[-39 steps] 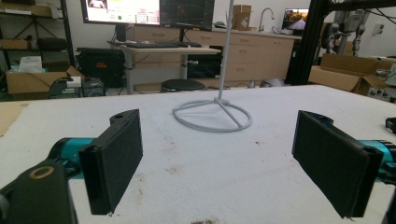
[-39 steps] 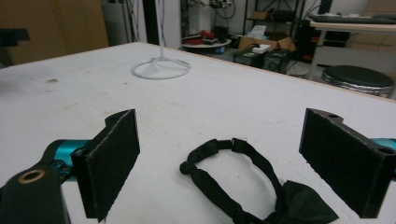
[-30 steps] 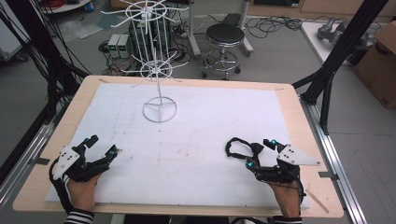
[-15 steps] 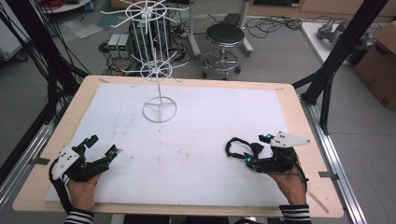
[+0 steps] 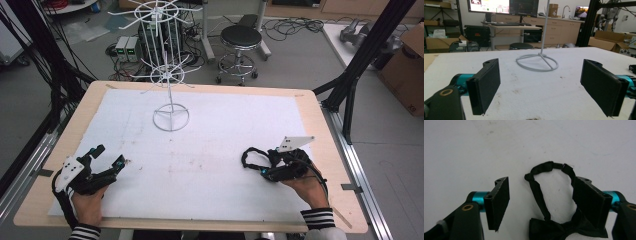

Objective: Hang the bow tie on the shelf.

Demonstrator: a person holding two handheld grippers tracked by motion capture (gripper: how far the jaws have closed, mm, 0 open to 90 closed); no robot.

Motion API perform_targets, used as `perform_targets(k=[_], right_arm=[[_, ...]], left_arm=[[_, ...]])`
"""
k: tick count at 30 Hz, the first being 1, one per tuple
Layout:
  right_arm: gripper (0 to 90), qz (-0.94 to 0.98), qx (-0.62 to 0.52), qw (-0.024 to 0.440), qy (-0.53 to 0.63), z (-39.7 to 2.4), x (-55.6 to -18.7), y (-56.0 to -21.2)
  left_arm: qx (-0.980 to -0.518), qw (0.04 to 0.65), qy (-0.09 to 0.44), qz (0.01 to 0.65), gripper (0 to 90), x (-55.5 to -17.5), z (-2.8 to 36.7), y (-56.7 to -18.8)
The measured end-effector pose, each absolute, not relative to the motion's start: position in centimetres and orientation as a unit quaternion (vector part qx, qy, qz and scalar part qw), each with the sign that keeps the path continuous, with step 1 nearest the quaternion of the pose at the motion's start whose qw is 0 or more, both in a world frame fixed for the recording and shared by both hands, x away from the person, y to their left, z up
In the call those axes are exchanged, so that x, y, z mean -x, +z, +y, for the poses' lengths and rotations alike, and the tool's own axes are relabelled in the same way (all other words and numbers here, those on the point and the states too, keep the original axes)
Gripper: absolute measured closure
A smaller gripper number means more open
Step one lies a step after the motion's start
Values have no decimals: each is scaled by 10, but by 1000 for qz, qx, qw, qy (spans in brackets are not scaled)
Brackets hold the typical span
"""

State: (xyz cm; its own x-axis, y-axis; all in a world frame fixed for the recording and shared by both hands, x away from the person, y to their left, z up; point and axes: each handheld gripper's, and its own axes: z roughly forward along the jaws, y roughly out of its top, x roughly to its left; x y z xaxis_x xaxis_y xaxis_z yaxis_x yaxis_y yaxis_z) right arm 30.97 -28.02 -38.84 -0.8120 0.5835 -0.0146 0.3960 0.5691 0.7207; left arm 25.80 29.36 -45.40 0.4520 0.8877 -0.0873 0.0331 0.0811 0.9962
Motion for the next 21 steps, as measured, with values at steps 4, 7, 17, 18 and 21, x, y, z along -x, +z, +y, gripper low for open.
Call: perform_targets(k=[4,7,17,18,21], right_arm=[[350,891,-271,119,345,-278,-313,-393],[399,899,-267,117,327,-276,-316,-395],[541,924,-252,100,271,-271,-323,-403],[566,927,-247,102,262,-270,-324,-402],[602,933,-237,109,247,-267,-325,-401]], left_arm=[[-584,620,344,394,166,-258,294,-454],[-584,621,344,395,166,-258,294,-454],[-583,621,343,395,166,-258,294,-454],[-583,622,342,395,166,-258,294,-454],[-584,621,343,395,166,-258,294,-454]])
